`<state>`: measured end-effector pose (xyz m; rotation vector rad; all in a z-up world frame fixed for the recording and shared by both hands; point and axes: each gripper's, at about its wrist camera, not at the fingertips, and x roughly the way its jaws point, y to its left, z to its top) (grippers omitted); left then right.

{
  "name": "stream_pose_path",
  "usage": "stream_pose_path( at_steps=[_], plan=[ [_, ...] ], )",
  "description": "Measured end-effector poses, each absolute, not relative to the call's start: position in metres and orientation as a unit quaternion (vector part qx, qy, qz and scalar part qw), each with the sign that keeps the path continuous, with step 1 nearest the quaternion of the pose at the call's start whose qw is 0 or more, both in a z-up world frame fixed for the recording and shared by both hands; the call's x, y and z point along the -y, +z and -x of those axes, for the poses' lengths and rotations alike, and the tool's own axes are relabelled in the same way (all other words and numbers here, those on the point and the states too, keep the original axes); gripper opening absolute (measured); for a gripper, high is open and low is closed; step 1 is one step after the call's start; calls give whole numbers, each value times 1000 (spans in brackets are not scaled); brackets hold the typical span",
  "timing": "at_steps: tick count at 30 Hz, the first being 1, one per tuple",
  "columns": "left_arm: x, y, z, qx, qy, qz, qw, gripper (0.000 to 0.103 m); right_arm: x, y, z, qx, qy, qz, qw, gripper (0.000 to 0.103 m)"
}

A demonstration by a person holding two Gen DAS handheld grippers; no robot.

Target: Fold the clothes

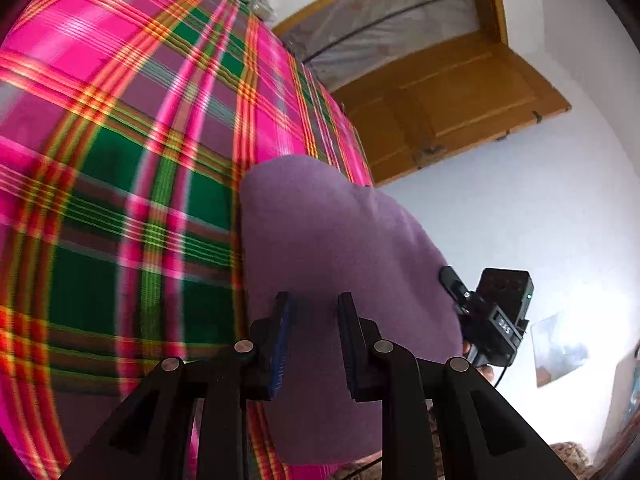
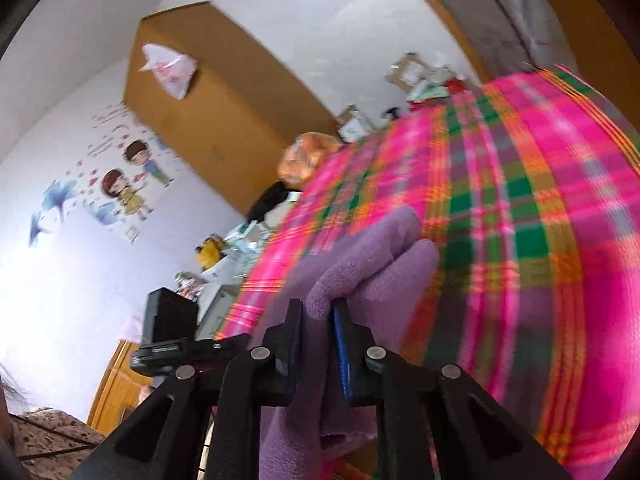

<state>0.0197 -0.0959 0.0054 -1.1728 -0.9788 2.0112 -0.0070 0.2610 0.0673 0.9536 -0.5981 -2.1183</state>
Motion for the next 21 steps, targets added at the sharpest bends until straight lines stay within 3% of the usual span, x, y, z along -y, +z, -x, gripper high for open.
stream_pose_path(
  at_steps=[9,21],
  plan=[
    [133,5,-26,406,771,422,251,23,-185,106,22,199,-790,-336,473,10],
    [93,6,-11,386,754,448,287,23,-257,66,14,243,-832,-365,340,9]
  ],
)
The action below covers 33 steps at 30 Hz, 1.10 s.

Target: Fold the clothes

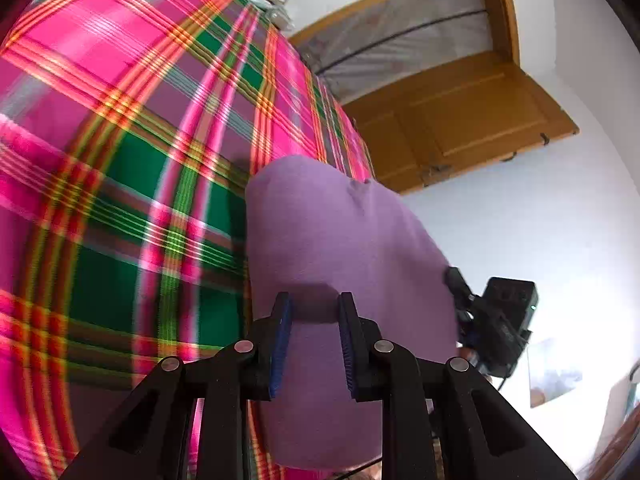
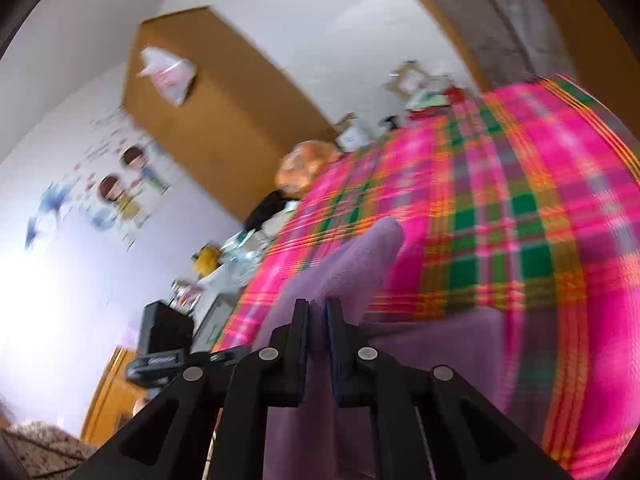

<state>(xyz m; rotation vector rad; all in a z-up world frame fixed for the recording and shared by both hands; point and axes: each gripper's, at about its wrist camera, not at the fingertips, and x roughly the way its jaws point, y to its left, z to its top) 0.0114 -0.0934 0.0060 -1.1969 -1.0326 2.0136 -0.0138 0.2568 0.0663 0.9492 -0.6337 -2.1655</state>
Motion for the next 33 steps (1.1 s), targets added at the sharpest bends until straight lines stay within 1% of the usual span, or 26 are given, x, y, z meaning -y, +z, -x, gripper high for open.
stream_pose_path(
  at_steps=[3,7,11,14,17,23,26,31,33],
  plan=[
    [89,8,-11,380,754,450,292,23,-266,57,20,256,-831,-376,322,9],
    [88,19,-13,374,764,437,292,23,-253,62,25,239,-833,-368,338,9],
    [78,25,-16,366,764,437,301,23,-261,84,21,237,-843,-331,351,9],
    [65,24,-12,359,759,444,314,23,-278,90,12,234,-853,-326,334,9],
    [44,18,-2,345,749,463,324,23,-298,73,8,242,-856,-342,301,9],
    [25,6,5,331,736,482,341,24,-337,9,15,288,-842,-396,227,9],
    [20,4,3,318,740,487,338,24,-335,-6,18,270,-847,-407,209,9],
    [11,1,6,304,750,485,332,23,-317,-5,19,194,-870,-412,189,9],
    [7,2,8,298,754,483,330,22,-316,-8,19,192,-869,-418,184,10]
  ],
)
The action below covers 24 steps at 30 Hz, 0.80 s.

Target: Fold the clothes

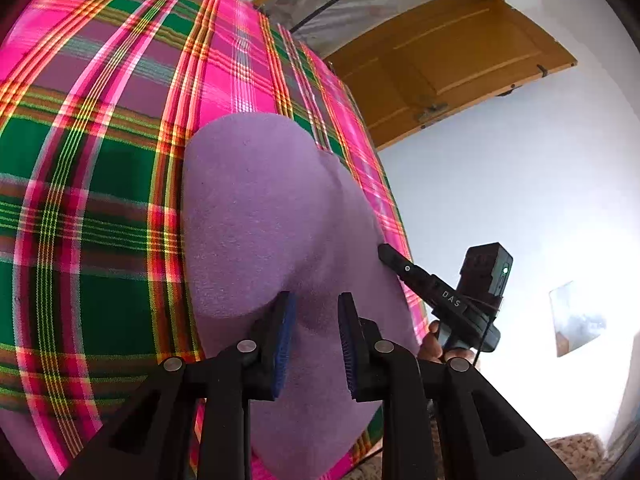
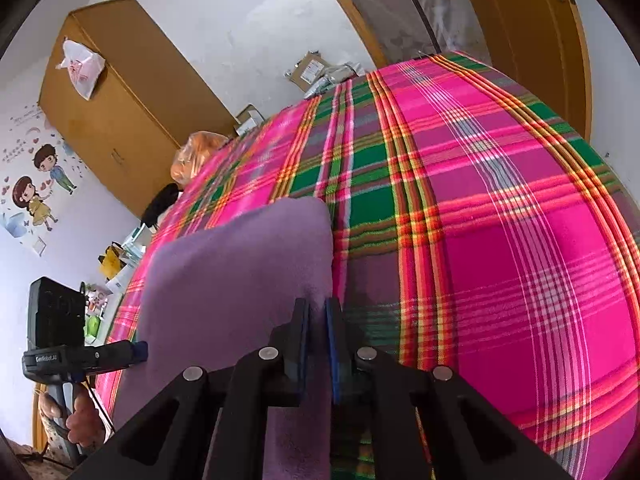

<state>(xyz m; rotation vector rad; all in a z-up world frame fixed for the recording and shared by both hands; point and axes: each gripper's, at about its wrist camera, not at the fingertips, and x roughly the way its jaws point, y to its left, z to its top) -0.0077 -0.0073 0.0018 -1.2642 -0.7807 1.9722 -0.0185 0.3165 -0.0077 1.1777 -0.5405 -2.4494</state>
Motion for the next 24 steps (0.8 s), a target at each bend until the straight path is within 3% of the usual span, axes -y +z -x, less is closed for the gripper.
stream_pose_path(
  at_steps=[5,11,19,22,24],
  plan=[
    [10,14,5,280,759,494,318,21,-306,11,6,150,-891,-399,157,14],
    [2,42,29,245,794,468,302,22,-270,45,9,85,-911,-355,194,16],
    [-2,28,65,229,796,482,284,22,-233,24,43,26,-889,-407,206,16],
    [0,18,69,234,791,486,289,19,-227,14,47,18,-884,-423,199,16],
    [-4,13,75,230,790,489,290,11,-226,9,48,14,-881,-431,197,16]
  ],
)
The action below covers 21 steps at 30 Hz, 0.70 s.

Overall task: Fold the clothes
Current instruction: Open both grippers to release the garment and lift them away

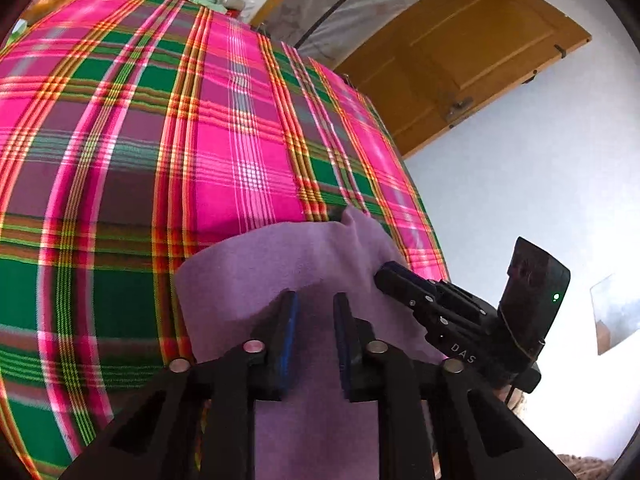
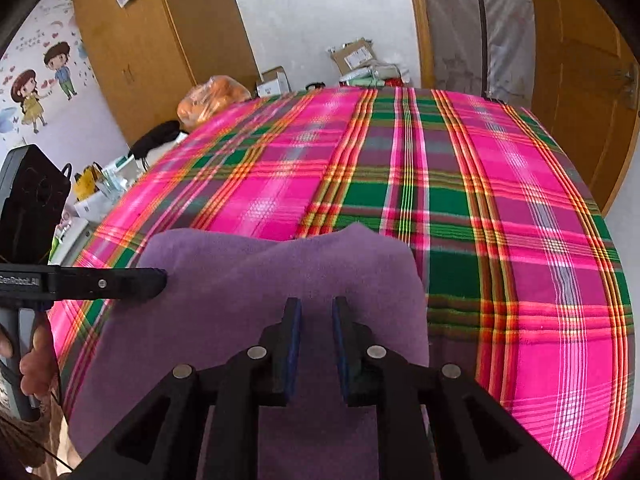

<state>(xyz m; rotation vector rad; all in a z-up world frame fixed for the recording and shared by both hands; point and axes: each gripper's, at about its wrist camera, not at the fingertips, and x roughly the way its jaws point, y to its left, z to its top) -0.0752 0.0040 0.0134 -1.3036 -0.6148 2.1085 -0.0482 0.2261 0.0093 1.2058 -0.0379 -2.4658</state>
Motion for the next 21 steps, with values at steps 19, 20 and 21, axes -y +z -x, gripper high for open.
stream_pose_path(
  at_steps=[19,20,21],
  plan=[
    [5,23,41,235,797,478,284,16,-218,28,1,0,-893,-402,204,17],
    [5,24,34,232,800,475,285,16,-214,30,-8,-5,-894,-394,212,17],
    [6,24,29,229,800,472,289,17,-211,31,-17,-11,-896,-386,219,17]
  ],
)
